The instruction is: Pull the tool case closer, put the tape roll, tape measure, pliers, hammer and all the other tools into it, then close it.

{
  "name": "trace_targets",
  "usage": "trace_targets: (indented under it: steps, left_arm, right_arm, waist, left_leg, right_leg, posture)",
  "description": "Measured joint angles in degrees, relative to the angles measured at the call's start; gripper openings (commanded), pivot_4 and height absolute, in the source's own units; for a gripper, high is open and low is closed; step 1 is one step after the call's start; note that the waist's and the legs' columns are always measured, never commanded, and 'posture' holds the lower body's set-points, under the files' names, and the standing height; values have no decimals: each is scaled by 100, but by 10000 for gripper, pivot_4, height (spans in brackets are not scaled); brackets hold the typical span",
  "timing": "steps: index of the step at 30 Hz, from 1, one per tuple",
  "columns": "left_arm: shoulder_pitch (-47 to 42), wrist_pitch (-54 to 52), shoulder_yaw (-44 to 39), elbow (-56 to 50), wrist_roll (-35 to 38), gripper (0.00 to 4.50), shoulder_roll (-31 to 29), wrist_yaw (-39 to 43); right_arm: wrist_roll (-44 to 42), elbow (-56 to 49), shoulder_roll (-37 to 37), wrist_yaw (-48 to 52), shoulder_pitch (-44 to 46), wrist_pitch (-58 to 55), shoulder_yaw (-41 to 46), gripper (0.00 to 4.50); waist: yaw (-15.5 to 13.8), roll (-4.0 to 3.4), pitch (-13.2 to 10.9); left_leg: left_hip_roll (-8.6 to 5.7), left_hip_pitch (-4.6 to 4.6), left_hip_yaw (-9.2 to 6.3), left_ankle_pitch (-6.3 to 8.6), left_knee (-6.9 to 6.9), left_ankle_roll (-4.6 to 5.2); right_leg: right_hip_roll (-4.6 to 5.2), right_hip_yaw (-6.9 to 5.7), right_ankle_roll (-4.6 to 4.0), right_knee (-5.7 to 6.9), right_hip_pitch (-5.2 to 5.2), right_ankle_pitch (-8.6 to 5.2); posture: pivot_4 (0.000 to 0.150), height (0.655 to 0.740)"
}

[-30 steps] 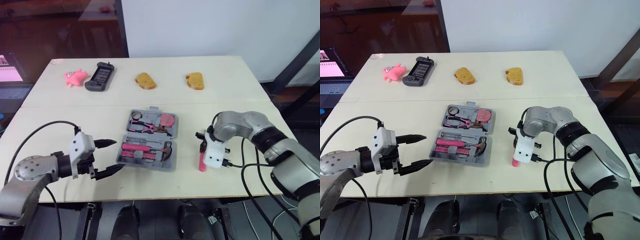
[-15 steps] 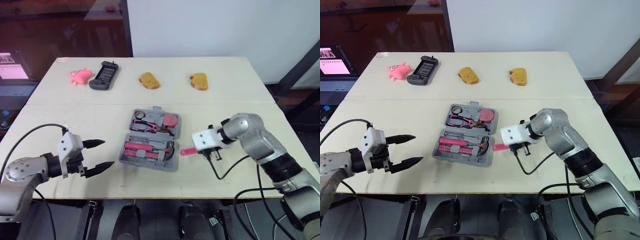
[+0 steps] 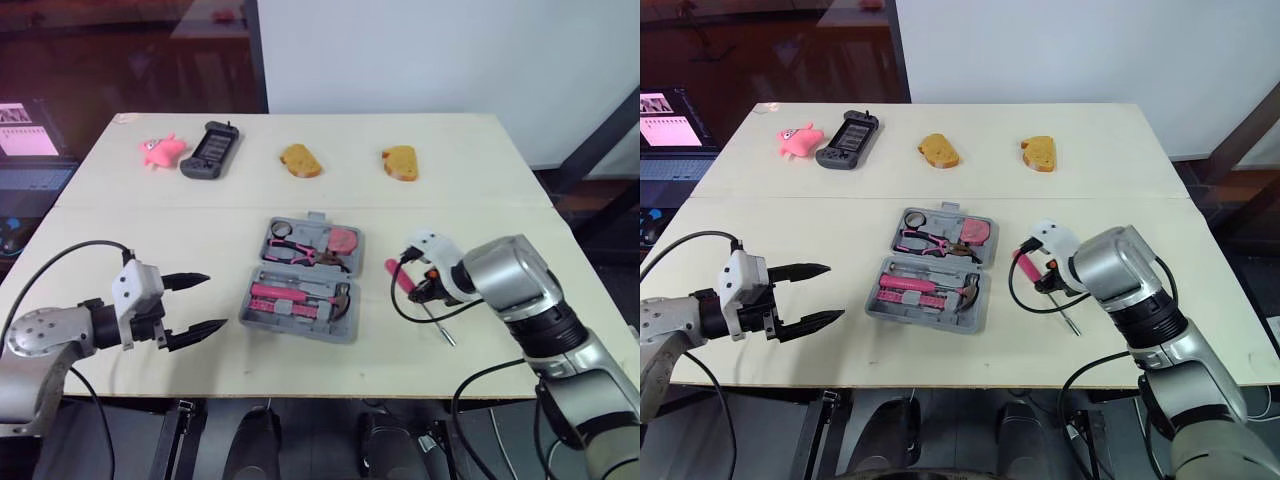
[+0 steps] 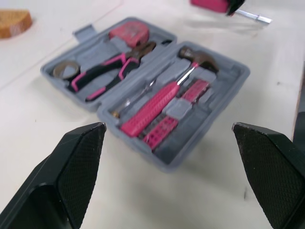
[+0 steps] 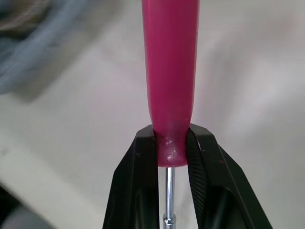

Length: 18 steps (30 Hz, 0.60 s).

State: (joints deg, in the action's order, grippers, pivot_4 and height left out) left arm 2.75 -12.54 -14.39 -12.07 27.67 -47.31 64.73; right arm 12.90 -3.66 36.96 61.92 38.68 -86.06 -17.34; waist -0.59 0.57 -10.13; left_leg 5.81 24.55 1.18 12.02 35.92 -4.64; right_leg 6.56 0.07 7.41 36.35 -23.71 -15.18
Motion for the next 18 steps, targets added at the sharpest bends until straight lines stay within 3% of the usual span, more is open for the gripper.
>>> trace_targets:
  steps: [4, 11, 18]
  left_arm:
    - [-110, -92, 27, -41, 39, 45000, 0, 32]
    - [-491, -197, 256, -41, 39, 45000, 1, 114]
    - [-641, -219, 471, -24, 32, 45000, 4, 162]
  right_arm:
    - [-227, -20, -145, -701, -225, -224, 580, 2930]
    - [-554, -108, -499, -1679, -589, 174, 716, 2930]
    - [-1072, -136, -553, -2029, -885, 540, 729, 36287]
  waist:
    - [-3, 4, 3]
    - [-4, 27, 16]
    - [12, 43, 26]
  left_leg:
    - [1, -3, -1, 0, 1, 0]
    - [1, -5, -2, 0, 1, 0]
    - [2, -11, -4, 0, 3, 1]
  right_leg:
    - [0, 0, 1, 0, 5, 0]
    - [-1, -2, 1, -3, 12, 0]
    - [-2, -2, 1, -3, 19, -1]
  posture:
    - [1500, 7207]
    - [1500, 7207]
    - [1500, 7207]
